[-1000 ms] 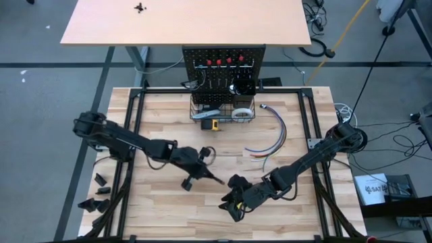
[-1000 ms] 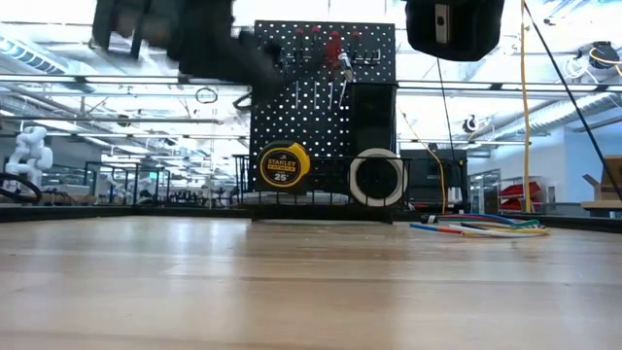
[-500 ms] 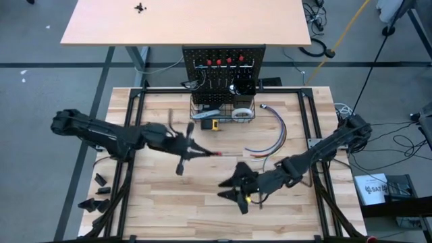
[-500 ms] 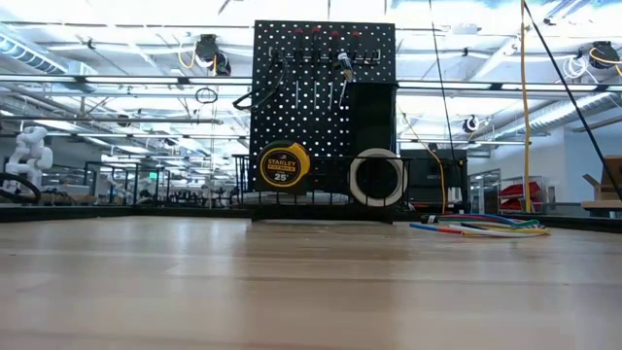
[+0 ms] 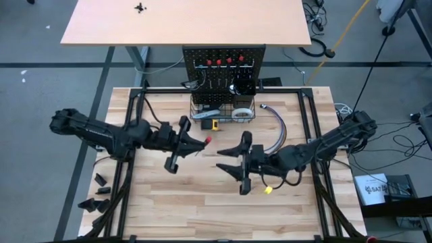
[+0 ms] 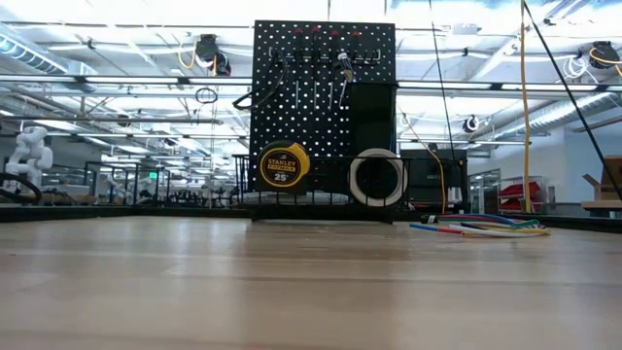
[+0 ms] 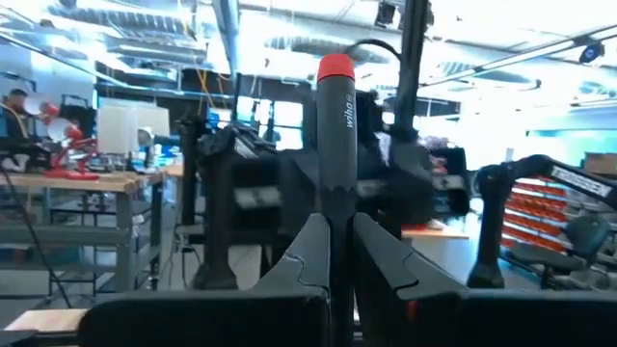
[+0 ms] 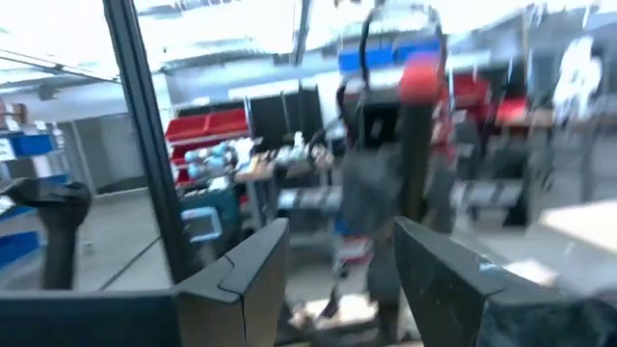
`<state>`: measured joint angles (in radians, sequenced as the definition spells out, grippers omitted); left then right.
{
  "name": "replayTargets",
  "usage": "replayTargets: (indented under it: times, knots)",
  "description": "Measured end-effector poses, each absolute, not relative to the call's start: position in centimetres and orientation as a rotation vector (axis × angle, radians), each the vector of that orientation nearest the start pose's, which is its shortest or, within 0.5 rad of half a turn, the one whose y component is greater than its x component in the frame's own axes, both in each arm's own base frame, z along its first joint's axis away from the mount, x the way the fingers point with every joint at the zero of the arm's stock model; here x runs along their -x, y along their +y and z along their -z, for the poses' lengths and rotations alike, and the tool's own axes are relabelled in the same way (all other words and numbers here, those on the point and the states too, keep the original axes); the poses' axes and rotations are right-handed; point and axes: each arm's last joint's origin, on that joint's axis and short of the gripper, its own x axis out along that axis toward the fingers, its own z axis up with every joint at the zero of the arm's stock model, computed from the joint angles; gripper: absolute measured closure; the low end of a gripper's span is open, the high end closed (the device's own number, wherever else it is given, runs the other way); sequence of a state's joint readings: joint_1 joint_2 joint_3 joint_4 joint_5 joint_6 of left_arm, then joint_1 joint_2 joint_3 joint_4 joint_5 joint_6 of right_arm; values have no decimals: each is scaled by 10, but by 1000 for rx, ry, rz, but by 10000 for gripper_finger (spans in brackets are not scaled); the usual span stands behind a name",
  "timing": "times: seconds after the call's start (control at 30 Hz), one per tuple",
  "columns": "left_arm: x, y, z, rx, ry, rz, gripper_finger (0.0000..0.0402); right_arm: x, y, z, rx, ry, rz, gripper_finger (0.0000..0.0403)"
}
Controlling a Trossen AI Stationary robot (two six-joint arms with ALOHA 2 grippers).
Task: Hang tools onto peg board
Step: Hang the screwdriver on the pegboard
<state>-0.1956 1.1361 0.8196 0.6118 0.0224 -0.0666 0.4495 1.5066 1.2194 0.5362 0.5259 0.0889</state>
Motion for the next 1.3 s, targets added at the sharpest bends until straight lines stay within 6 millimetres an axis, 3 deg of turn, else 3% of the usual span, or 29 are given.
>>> replayTargets:
  times: [0.2, 0.6, 0.93, 1.3]
  knots:
    - [-250, -57, -348, 94, -271, 249, 386, -320, 124, -386, -80, -299, 122, 222]
    - [-252, -57, -347, 105, -267, 215, 386, -326, 109, -388, -73, -322, 90, 222]
    - [-267, -60, -332, 100, -217, 204, 386, -329, 98, -387, -122, -325, 115, 222]
    - [-269, -60, -333, 98, -250, 194, 386, -330, 99, -384, -138, -298, 110, 224]
